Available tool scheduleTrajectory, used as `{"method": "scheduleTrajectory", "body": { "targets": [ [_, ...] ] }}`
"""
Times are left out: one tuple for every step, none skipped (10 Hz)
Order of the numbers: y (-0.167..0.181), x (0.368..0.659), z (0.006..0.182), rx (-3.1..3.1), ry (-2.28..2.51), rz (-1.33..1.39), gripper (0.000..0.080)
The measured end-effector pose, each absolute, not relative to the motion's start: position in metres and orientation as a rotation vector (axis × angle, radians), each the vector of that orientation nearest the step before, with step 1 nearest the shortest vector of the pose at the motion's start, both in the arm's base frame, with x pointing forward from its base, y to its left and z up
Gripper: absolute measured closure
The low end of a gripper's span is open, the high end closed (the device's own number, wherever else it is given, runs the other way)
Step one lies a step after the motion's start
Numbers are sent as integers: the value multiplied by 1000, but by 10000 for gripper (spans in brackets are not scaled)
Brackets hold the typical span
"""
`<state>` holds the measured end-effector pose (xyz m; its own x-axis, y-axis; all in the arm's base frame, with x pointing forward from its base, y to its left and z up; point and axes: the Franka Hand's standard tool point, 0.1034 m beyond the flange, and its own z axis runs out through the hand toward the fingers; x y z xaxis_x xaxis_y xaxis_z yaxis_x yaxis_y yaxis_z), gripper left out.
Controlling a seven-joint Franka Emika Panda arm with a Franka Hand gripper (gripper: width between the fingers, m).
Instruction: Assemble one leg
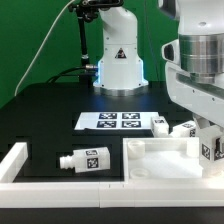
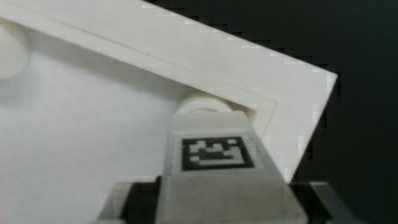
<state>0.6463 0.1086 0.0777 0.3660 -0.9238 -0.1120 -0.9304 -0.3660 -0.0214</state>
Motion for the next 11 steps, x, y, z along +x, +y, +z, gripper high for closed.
{"method": "scheduleTrajectory", "body": {
  "targets": [
    [110, 646, 78, -2692, 1454, 104, 288],
    [114, 645, 78, -2812, 1203, 98, 288],
    [123, 640, 80, -2954, 918, 114, 175],
    [126, 640, 80, -2981, 811, 112, 157],
    [124, 640, 79, -3003, 723, 109, 157],
    [124, 640, 79, -3027, 602, 106, 157],
    [123, 641, 80, -3063, 397, 94, 151],
    [123, 644, 85, -3083, 141, 73, 151],
    [121, 646, 85, -3082, -62, 65, 151],
    [121, 645, 84, -3080, -74, 66, 151],
    [122, 645, 84, -3081, -4, 69, 262]
  ]
}}
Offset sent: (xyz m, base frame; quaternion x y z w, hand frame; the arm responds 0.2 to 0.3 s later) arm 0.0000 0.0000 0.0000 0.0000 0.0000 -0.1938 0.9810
